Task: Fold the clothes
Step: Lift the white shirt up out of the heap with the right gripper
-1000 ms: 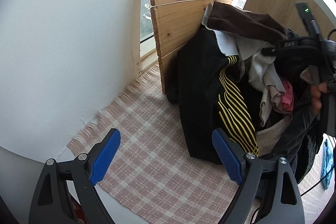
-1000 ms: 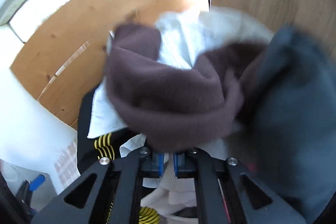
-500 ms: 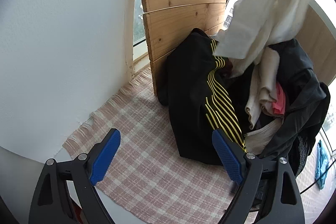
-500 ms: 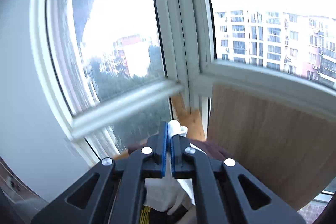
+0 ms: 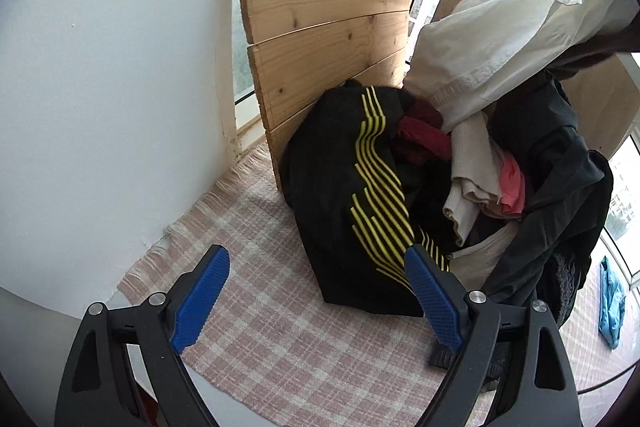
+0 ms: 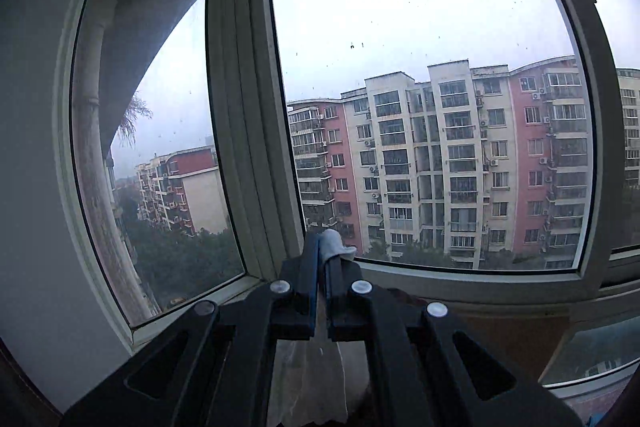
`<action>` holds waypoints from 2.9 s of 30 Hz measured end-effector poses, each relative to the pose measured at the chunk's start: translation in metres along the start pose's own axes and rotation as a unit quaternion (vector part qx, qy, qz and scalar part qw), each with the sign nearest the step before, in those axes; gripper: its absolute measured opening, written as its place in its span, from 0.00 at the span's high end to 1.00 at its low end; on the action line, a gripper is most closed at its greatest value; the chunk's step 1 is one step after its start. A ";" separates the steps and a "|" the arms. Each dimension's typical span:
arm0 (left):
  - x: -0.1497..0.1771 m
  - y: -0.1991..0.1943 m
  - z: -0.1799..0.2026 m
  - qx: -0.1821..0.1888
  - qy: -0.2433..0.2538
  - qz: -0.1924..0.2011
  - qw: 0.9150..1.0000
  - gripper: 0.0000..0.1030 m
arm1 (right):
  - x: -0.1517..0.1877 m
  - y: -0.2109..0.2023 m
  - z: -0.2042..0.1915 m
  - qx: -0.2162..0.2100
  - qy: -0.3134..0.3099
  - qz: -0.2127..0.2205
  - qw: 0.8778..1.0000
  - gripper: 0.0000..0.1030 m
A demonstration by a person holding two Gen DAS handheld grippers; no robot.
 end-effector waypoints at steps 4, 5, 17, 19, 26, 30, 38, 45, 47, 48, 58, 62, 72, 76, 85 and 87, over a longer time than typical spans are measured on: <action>0.002 -0.004 0.005 0.004 0.009 0.005 1.000 0.14 | 0.038 0.012 0.007 0.032 -0.046 -0.047 0.997 0.97; 0.002 -0.005 0.007 0.005 0.011 0.006 1.000 0.14 | 0.055 0.019 0.014 0.043 -0.055 -0.065 0.995 0.97; 0.015 -0.002 0.005 0.001 0.019 -0.005 1.000 0.14 | 0.287 0.042 0.148 0.209 -0.087 -0.311 0.923 0.92; 0.015 0.000 0.008 0.003 0.023 -0.005 1.000 0.14 | 0.288 0.017 0.159 0.221 -0.058 -0.304 0.925 0.85; 0.014 0.006 0.017 0.011 0.037 -0.009 0.999 0.14 | 0.303 -0.052 0.200 0.179 0.073 -0.316 0.929 0.79; 0.011 0.006 0.030 0.014 0.064 -0.004 0.998 0.14 | 0.322 -0.089 0.190 0.131 0.139 -0.318 0.929 0.79; 0.005 -0.001 0.057 0.022 0.109 0.005 0.994 0.13 | 0.366 -0.157 0.161 0.207 0.121 -0.317 0.918 0.71; 0.013 -0.018 0.083 0.033 0.155 0.019 0.987 0.13 | 0.398 -0.091 0.073 0.132 0.116 -0.304 0.936 0.56; 0.014 -0.028 0.082 0.021 0.173 0.032 0.984 0.13 | 0.410 -0.064 0.061 0.129 0.119 -0.310 0.935 0.56; 0.014 -0.031 0.080 0.014 0.179 0.036 0.983 0.13 | 0.416 -0.054 0.057 0.125 0.132 -0.311 0.933 0.56; 0.027 -0.031 0.037 -0.023 0.143 0.018 0.989 0.13 | 0.441 -0.002 0.056 0.108 0.241 -0.306 0.915 0.56; 0.031 -0.030 0.032 -0.025 0.142 0.013 0.989 0.13 | 0.418 0.011 0.067 0.121 0.229 -0.279 0.925 0.56; 0.030 -0.034 0.033 -0.021 0.139 0.014 0.990 0.13 | 0.325 0.041 0.057 0.132 0.061 -0.227 0.963 0.97; 0.021 -0.037 0.026 -0.023 0.127 0.024 0.991 0.13 | 0.223 0.038 0.036 0.172 -0.075 -0.178 0.966 0.97; -0.007 -0.056 0.026 -0.013 0.109 0.070 0.992 0.13 | 0.009 0.019 -0.028 0.189 -0.155 -0.075 0.967 0.97; -0.009 -0.059 0.029 -0.007 0.113 0.075 0.991 0.13 | -0.015 0.011 -0.045 0.203 -0.183 -0.051 0.961 0.97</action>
Point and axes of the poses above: each gripper's, at about its wrist camera, not at the fingertips, and y roughly the way its jaws point, z to its right, x to its underside, the point moved 9 cm from there along y, roughly the way its jaws point, and after that the axes turned 2 degrees about y, right-handed, at the moved point
